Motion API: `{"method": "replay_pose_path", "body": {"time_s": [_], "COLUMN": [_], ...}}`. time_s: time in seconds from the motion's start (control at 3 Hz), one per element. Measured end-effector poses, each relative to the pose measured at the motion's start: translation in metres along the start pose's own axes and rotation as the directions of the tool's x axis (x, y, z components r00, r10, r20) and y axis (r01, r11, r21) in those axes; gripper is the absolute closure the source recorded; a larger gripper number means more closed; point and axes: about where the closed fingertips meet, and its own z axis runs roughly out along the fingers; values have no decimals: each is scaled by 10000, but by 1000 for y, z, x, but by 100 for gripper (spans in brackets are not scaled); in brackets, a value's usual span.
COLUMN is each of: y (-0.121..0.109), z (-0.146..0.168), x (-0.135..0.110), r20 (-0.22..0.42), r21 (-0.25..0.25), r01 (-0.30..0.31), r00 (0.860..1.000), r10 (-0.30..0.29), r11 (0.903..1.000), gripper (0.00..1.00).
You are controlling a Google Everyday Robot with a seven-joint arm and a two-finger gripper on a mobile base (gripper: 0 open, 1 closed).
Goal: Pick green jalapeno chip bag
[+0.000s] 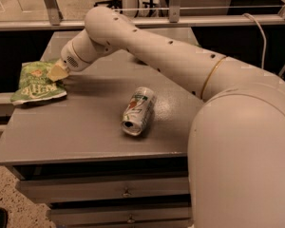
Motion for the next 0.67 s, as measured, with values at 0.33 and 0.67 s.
{"method": "replay_pose_path", "body": {"time_s": [0.33,0.67], "y": [-1,-15], "z": [-2,-27], "x": [1,-8], "r20": [-18,266], "r21": [63,503], "r01": [-34,119], "r00": [10000,9996], "r10": [35,-133], "r11": [10000,9987], "gripper": [100,100]}}
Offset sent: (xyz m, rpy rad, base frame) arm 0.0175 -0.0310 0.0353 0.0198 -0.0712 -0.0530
